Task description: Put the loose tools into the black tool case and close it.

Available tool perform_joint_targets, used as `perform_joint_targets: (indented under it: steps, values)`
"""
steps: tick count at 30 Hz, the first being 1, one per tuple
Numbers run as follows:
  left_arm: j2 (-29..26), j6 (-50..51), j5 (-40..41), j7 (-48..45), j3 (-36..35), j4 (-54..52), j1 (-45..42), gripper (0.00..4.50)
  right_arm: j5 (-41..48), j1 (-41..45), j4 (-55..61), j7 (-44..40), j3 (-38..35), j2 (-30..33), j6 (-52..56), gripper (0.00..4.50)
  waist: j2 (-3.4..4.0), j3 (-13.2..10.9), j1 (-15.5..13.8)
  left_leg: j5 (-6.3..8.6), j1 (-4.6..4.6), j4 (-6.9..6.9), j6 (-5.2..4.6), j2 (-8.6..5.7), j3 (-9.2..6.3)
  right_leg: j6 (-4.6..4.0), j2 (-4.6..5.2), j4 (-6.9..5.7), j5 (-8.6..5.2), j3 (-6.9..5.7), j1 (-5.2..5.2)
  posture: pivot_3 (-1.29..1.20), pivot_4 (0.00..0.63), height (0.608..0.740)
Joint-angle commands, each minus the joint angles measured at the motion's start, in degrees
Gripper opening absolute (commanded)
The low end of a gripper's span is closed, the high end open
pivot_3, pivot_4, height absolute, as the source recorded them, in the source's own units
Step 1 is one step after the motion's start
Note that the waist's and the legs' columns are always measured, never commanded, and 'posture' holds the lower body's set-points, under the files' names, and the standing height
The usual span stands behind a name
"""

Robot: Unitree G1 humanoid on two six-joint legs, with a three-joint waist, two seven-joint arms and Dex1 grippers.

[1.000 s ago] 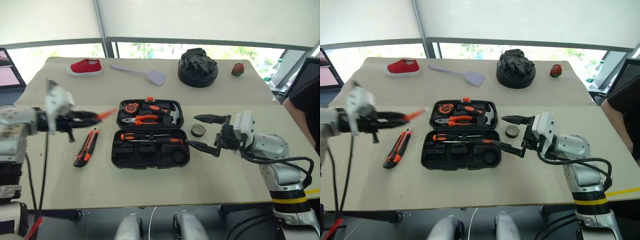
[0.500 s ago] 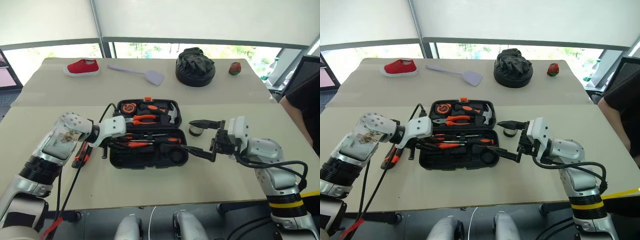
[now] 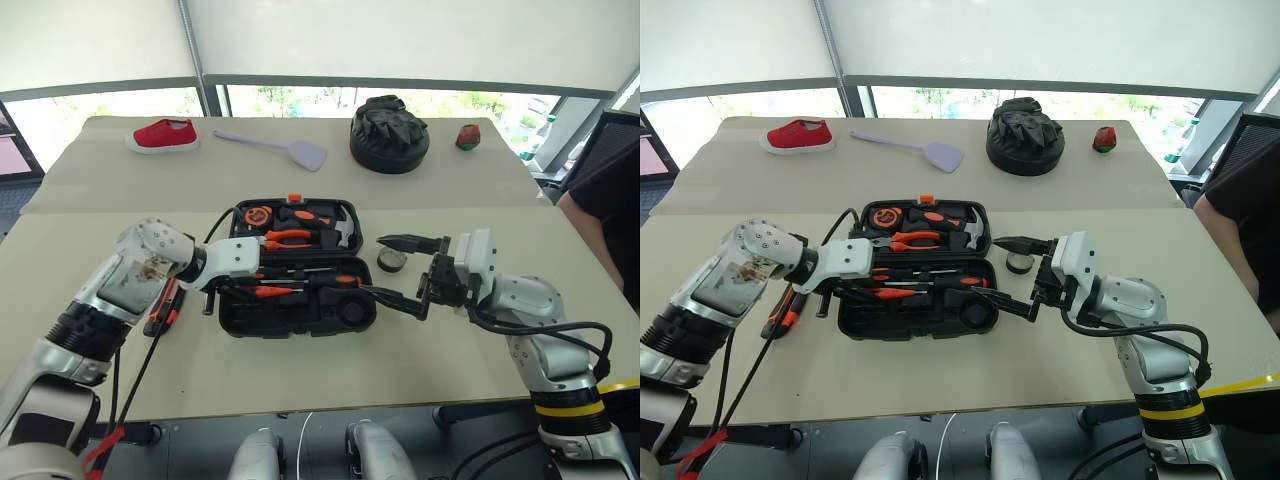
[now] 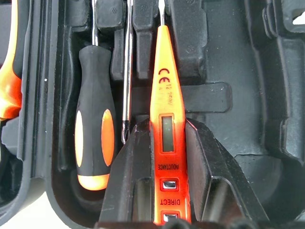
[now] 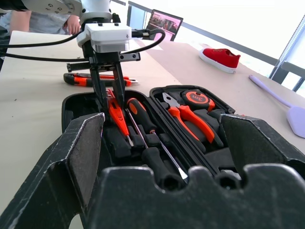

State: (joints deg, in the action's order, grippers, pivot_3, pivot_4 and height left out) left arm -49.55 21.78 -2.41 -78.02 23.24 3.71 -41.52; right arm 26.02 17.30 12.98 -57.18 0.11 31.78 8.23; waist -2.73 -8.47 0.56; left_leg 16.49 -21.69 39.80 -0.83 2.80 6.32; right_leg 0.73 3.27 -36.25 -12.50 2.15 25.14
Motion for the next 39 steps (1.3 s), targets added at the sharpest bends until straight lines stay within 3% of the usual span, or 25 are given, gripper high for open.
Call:
perform_joint_targets:
  steps: [1, 8, 10, 17, 23, 27, 31, 33, 37, 39]
  values:
    - [1.1, 1.9, -2.4, -1.2, 2.2, 0.5, -1.6, 0.53, 0.7, 0.5, 1.8, 0.6, -0.2, -0.3, 0.4, 4.50, 0.00, 0.0, -0.1, 0.00, 0.00, 0.01, 0.00, 0.00, 0.00, 0.01, 0.00, 0.00, 0.01, 0.00, -0.01, 0.00, 0.150, 0.740]
    - [1.8, 5.3, -3.4, -1.6, 2.5, 0.0, -1.5, 0.53, 0.6, 0.9, 1.6, 0.8, 0.1, -0.7, 0.2, 4.50, 0.01, 0.0, -0.1, 0.01, 0.00, 0.03, -0.02, -0.01, -0.01, 0.03, 0.01, 0.00, 0.01, 0.01, -0.02, 0.00, 0.150, 0.740]
    - [2.1, 6.9, -2.4, -1.6, 1.7, -1.0, -1.3, 1.46, 0.5, 1.0, 1.5, 0.8, 0.3, -0.9, 0.2, 4.50, 0.01, 0.0, -0.1, 0.01, 0.01, 0.03, -0.01, -0.01, -0.01, 0.03, 0.01, -0.01, 0.01, 0.01, -0.02, 0.00, 0.150, 0.740]
    - [2.6, 8.4, 3.6, -2.9, -3.5, -4.8, -1.1, 3.69, 0.5, 1.4, 0.7, 0.6, 0.5, -0.9, -0.1, 4.50, 0.01, 0.0, 0.0, 0.02, -0.04, 0.05, -0.03, 0.00, -0.04, 0.03, 0.00, 0.00, 0.01, 0.01, 0.01, 0.00, 0.150, 0.740]
    - [0.7, 8.5, 6.7, -2.9, -7.0, -8.0, -1.8, 3.69, 0.6, 1.2, -0.1, 0.3, 0.6, -1.0, -0.3, 4.50, 0.02, 0.0, 0.0, 0.02, -0.16, 0.11, -0.04, 0.00, -0.09, 0.05, 0.01, 0.02, 0.02, -0.02, 0.05, 0.00, 0.150, 0.740]
    - [2.5, 6.8, 9.4, 0.3, -10.8, -7.0, 0.1, 3.69, 0.7, 0.9, 0.0, 0.5, 0.8, -1.4, -0.2, 4.50, 0.02, 0.0, 0.0, 0.02, -0.15, 0.11, -0.04, 0.00, -0.09, 0.05, 0.01, 0.01, 0.02, -0.01, 0.05, 0.00, 0.150, 0.740]
    - [9.7, 7.2, 15.1, 8.2, -18.8, -2.3, 2.7, 2.78, 0.6, 0.3, 0.4, 1.0, 0.7, -1.9, -0.2, 4.50, 0.02, 0.0, 0.0, 0.02, -0.14, 0.13, -0.04, 0.00, -0.12, 0.07, 0.02, 0.00, 0.03, -0.02, 0.04, 0.00, 0.150, 0.740]
    - [12.0, 7.9, 18.0, 9.2, -21.5, -1.3, 5.2, 1.98, 0.6, 0.0, 0.7, 1.1, 0.7, -2.1, -0.2, 4.50, 0.02, 0.0, 0.0, 0.02, -0.19, 0.19, -0.04, 0.00, -0.15, 0.09, 0.03, 0.00, 0.05, -0.05, 0.04, 0.00, 0.150, 0.740]
    - [12.6, 3.7, 17.9, 9.2, -20.9, 0.0, 11.0, 0.47, 0.5, -0.1, 0.5, 1.5, 0.4, -2.2, -0.4, 4.50, 0.02, 0.0, 0.2, 0.03, -0.17, 0.18, -0.06, 0.00, -0.11, 0.11, 0.04, 0.03, 0.06, -0.02, 0.04, 0.00, 0.150, 0.740]
    - [12.9, 3.4, 17.1, 9.4, -19.5, 2.5, 14.2, 0.08, 0.5, 0.1, 0.2, 1.7, 0.3, -2.4, -0.6, 4.50, 0.03, 0.0, 0.2, 0.03, -0.15, 0.17, -0.05, 0.00, -0.11, 0.10, 0.03, 0.03, 0.06, -0.02, 0.04, 0.00, 0.150, 0.740]
